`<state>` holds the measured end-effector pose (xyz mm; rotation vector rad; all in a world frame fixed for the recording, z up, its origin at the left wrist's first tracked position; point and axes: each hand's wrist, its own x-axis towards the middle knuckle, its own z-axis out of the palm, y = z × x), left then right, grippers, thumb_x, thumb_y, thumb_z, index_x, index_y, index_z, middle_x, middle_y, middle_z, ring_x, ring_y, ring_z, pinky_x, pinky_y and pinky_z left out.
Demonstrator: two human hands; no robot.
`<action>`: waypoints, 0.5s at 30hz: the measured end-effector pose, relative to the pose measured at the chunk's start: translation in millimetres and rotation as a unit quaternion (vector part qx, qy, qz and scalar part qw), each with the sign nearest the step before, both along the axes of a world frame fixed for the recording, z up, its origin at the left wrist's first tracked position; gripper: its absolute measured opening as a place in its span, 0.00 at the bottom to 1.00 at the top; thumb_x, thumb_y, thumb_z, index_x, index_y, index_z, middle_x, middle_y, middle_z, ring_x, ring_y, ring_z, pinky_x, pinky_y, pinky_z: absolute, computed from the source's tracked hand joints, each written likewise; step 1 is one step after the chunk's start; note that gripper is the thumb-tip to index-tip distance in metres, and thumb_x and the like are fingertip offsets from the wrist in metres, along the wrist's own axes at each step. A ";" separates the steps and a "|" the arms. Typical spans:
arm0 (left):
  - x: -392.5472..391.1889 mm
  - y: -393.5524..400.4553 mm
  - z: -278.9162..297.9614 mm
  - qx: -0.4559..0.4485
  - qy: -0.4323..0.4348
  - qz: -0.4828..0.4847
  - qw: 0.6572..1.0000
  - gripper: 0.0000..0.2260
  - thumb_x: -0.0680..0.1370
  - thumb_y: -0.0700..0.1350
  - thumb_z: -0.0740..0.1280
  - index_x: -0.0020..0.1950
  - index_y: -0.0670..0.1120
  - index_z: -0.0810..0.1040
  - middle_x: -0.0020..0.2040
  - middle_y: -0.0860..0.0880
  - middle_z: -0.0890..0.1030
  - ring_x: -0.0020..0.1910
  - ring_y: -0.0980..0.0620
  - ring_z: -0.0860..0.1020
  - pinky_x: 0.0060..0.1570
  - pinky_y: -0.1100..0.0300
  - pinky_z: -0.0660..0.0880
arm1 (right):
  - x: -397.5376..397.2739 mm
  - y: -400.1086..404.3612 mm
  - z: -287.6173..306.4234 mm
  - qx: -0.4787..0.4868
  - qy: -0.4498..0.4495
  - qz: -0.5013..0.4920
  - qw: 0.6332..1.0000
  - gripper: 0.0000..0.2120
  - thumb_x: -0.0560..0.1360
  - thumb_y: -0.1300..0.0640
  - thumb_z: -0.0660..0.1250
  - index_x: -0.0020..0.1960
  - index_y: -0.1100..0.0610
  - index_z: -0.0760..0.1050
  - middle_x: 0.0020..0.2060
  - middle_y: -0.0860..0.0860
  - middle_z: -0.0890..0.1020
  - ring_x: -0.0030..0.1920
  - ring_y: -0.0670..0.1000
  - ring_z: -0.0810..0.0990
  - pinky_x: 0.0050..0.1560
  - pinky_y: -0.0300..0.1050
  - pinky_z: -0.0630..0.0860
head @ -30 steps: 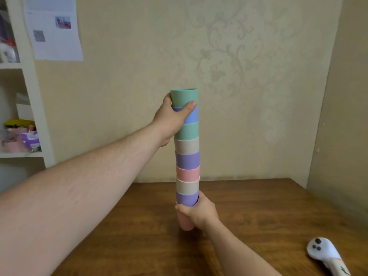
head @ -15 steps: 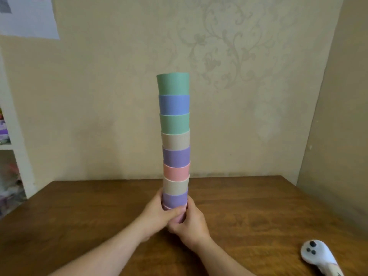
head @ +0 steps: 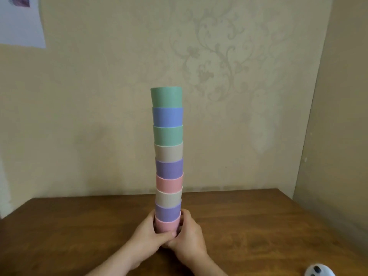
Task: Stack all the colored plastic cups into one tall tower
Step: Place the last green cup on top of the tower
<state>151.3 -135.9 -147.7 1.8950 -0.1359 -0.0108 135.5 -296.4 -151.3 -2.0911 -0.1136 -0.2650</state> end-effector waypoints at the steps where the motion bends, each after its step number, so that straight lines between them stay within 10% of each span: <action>1: 3.9 -0.5 0.4 0.000 -0.002 0.007 1.000 0.34 0.66 0.46 0.84 0.68 0.60 0.76 0.60 0.58 0.87 0.55 0.64 0.85 0.50 0.66 0.82 | 3.8 0.1 0.5 -0.006 0.004 -0.001 1.000 0.35 0.59 0.38 0.81 0.63 0.40 0.74 0.54 0.39 0.86 0.54 0.42 0.86 0.57 0.46 0.84; 15: 100.7 -10.0 -0.8 -0.013 -0.003 0.089 0.996 0.31 0.67 0.46 0.85 0.66 0.56 0.77 0.59 0.54 0.86 0.54 0.58 0.85 0.43 0.65 0.79 | 106.7 7.1 -6.3 -0.051 -0.047 -0.018 0.997 0.31 0.64 0.44 0.79 0.67 0.44 0.79 0.55 0.46 0.87 0.54 0.48 0.85 0.56 0.52 0.84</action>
